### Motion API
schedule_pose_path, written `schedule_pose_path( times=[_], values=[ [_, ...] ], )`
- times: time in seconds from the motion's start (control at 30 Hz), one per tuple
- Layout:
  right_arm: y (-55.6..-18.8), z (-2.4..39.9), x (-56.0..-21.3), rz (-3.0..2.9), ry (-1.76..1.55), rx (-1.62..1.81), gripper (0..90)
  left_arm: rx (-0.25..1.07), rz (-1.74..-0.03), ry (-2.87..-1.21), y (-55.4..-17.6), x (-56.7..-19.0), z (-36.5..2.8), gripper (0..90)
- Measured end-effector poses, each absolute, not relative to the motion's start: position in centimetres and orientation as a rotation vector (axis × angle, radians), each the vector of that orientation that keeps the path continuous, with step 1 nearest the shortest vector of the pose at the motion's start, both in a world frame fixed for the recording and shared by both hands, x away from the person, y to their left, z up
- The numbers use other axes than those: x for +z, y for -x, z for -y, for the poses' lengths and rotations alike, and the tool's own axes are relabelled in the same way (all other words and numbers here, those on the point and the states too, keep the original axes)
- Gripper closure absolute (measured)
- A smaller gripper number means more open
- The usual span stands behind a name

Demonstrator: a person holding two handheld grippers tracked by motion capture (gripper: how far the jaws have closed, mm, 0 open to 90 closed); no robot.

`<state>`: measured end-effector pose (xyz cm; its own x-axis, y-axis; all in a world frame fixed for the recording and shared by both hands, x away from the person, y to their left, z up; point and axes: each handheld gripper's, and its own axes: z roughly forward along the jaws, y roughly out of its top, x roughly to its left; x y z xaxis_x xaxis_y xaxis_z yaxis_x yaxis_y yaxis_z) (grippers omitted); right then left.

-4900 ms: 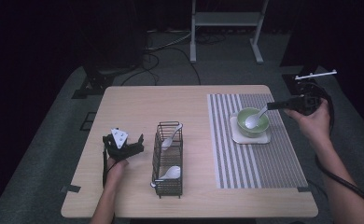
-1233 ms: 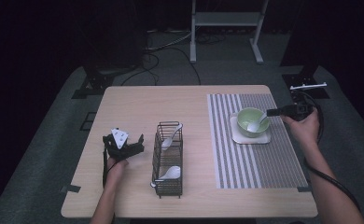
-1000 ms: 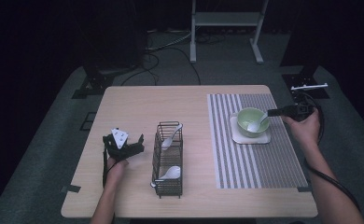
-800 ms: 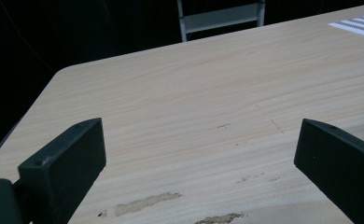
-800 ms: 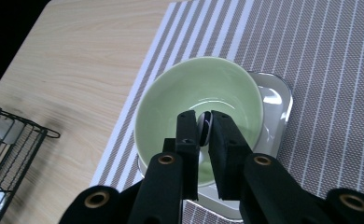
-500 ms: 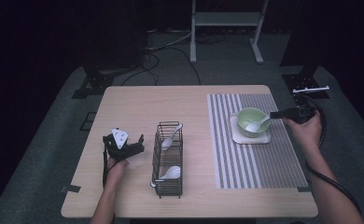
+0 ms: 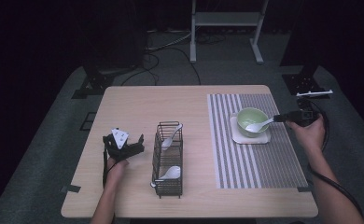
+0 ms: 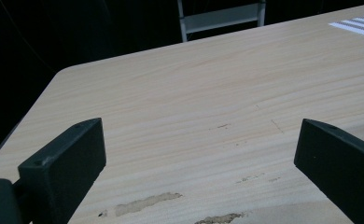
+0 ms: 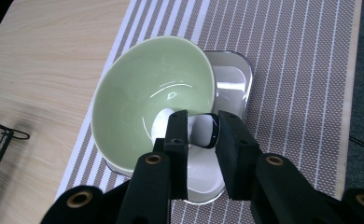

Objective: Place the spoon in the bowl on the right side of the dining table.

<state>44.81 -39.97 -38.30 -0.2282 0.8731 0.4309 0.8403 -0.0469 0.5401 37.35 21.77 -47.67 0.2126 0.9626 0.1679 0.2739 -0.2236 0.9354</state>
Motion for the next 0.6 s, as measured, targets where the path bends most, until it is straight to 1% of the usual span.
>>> schedule_pose_path(
  times=[0.6],
  values=[
    [-44.8,41.1,-39.4,-2.125,-1.971,1.157,72.0,1.049,-1.186,-1.660,-37.4,-47.7,-21.8,1.1]
  ],
)
